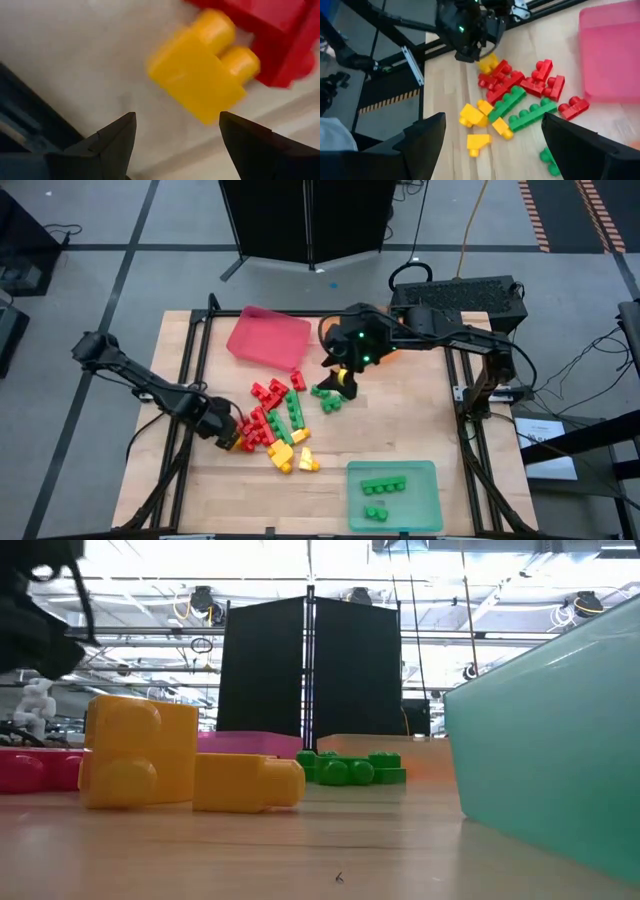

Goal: Sort blocks
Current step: Adjust the game pieces on the table

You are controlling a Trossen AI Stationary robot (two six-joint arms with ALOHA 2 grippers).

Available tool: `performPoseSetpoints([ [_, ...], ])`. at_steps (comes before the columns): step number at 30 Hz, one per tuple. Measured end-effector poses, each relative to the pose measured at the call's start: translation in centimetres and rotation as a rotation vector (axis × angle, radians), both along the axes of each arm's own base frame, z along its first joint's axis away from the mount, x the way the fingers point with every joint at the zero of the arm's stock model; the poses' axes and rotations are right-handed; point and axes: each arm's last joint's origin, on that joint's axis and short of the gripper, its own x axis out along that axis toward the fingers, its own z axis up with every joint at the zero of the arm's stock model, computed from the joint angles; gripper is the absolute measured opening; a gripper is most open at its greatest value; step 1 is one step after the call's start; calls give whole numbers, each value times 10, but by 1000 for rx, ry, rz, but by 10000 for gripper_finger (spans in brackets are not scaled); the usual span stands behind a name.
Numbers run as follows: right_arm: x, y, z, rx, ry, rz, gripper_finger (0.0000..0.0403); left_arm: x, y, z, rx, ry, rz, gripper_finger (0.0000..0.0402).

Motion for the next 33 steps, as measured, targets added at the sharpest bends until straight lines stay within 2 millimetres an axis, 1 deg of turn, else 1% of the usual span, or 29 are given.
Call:
performPoseSetpoints([
  [2, -3, 3, -2, -10, 30, 16, 324, -1, -6, 3, -1, 22, 34, 271],
  [8, -5, 11, -5, -48, 66, 75, 324, -10, -17, 3, 11, 85, 144, 225],
  [13, -6, 14, -6, -83, 59, 120, 324, -18, -13, -3, 157, 129, 274, 173],
  [17, -6, 14, -6, -92, 65, 133, 324, -16, -13, -12, 191, 122, 326, 118],
  [19, -7, 14, -7, -96, 79, 141, 324, -12, -16, -16, 191, 105, 327, 88],
  [23, -9, 14, -9, -94, 108, 143, 324, -5, -18, -25, 272, 70, 340, 30],
  [25, -10, 14, -10, -91, 122, 146, 324, 2, -19, -30, 292, 27, 357, 9],
  [30, -12, 14, -12, -93, 149, 153, 324, 29, -25, -39, 249, -168, 407, 10],
  [33, -13, 14, -12, -101, 151, 163, 324, 45, -25, -45, 227, -236, 409, 10],
])
